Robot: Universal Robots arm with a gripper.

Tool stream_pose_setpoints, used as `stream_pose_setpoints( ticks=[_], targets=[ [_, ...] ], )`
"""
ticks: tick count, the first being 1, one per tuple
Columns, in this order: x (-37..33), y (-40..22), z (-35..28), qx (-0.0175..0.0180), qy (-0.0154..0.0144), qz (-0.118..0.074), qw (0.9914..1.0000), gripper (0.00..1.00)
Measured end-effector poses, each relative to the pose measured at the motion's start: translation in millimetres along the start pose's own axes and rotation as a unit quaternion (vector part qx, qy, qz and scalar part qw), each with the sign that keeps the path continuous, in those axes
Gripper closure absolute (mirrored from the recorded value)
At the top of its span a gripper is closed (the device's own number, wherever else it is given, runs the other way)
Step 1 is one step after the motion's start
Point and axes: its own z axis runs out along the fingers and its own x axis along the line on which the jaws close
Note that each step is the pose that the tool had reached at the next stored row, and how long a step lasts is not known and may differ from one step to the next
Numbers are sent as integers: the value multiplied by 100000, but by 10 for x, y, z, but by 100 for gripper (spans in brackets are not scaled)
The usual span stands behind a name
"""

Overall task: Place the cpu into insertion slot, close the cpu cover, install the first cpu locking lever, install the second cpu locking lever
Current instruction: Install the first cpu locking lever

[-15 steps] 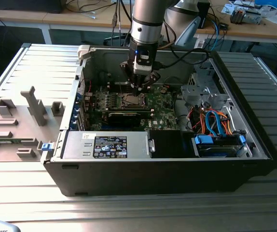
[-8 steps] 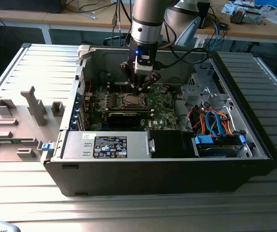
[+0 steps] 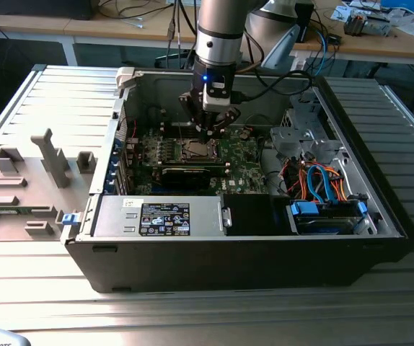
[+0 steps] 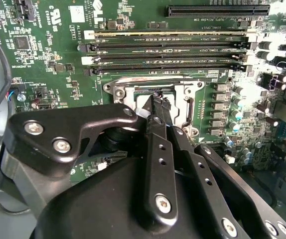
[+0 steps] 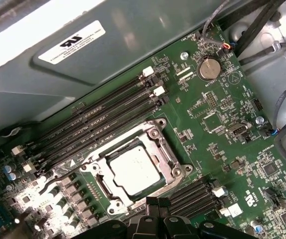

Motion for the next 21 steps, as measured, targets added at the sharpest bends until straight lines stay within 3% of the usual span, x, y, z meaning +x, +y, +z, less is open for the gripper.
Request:
stream_pose_setpoints(
  ticks=[21],
  targets=[
    [0,0,0,-22,-470,-3465,99939,89]
  ],
)
